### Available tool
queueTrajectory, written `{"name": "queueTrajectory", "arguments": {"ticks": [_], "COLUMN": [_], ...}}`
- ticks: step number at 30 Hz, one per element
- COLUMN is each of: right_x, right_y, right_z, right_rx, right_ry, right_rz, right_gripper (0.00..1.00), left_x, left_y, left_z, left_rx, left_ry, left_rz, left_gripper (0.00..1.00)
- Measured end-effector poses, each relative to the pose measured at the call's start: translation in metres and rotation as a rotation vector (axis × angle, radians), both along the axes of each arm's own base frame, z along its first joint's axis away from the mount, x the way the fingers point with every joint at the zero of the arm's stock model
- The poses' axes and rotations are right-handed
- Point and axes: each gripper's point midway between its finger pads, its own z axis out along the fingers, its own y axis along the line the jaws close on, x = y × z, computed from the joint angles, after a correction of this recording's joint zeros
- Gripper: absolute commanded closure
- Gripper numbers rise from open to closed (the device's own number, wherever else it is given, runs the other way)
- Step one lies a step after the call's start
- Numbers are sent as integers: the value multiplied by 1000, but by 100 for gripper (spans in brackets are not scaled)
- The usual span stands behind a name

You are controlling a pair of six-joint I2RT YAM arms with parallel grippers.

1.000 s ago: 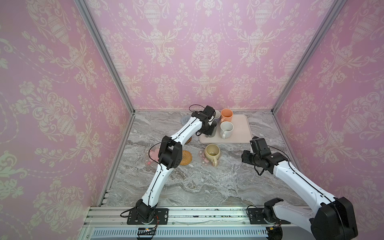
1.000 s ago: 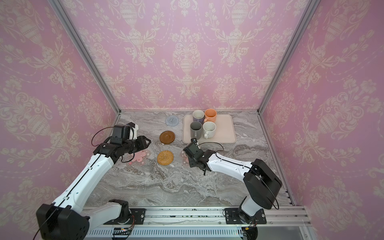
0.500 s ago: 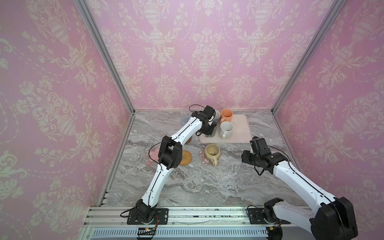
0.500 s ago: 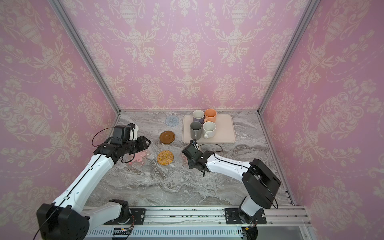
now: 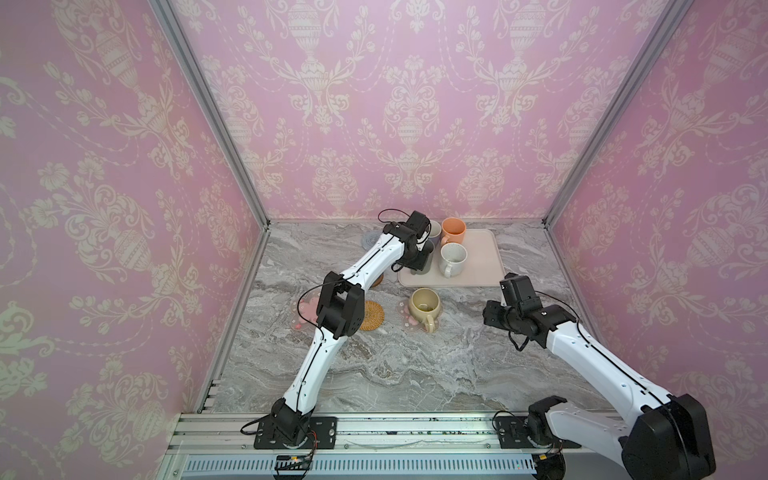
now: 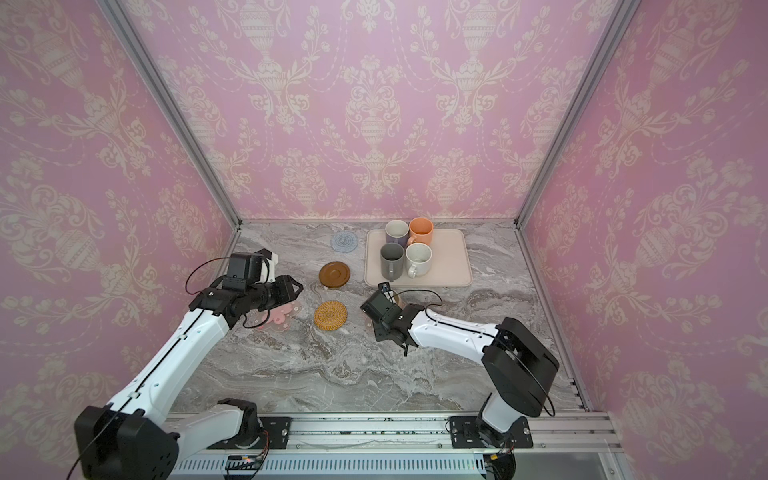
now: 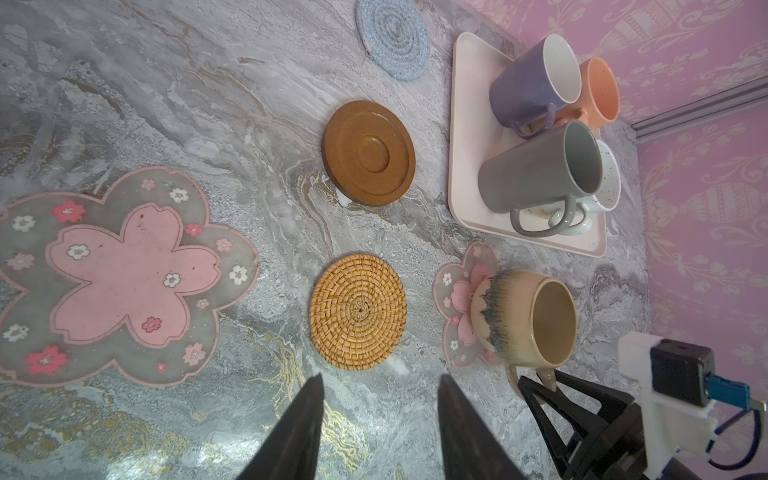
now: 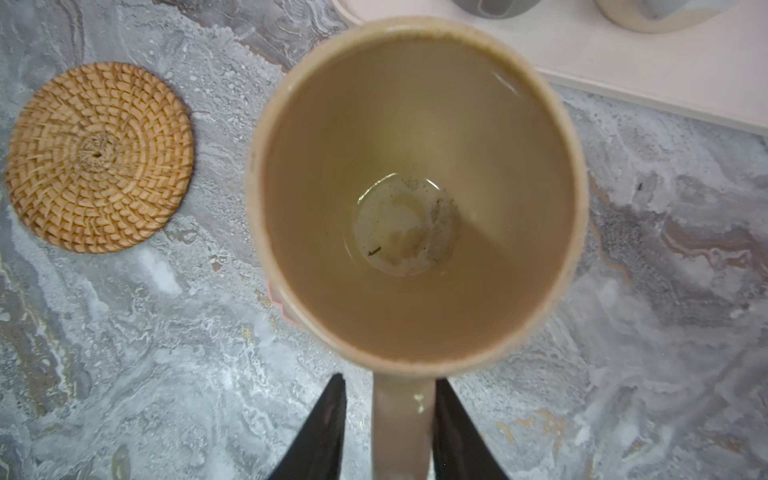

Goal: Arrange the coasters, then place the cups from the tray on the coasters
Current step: 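Lower the cream mug onto the small pink flower coaster and release, then reach the left gripper into the grey mug on the tray while the right gripper withdraws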

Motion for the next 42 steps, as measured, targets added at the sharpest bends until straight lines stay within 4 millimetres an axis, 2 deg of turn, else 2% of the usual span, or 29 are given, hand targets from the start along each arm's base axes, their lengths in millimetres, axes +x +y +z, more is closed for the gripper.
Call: {"name": "queueTrajectory", "arguments": {"ticks": [8,14,19,24,28,34,38,42], "right_x": [-9,-16,-17,-17,-16,-9,3,7], "right_y": [5,10,9,2,-4,-26,-58,-92], "right_z": [-7,-10,-8,9,39,73,91,100], "right_rx": [4,5,5,-3,20,34,63,80], "right_ry": [24,42,47,16,-52,-127,-164,-193], "right_rz": [-16,-10,-23,-24,-18,-47,-128,-204], "right_gripper": [78,62,56,51,47,44,43,42], "left_x": [-2,-5,-9,-12,-13,-15,-5,7], "left_y": [0,0,-1,-1,-1,-6,-17,-34], "left_z": [-6,-13,-20,-25,-27,-33,-33,-28], "left_rx": [1,-1,-6,-4,2,34,54,77], "left_ry": [14,33,53,68,76,101,116,112], "left_rz": [0,-3,-8,-8,-7,-21,-46,-80], "left_gripper": [53,52,52,52,52,52,51,49]}}
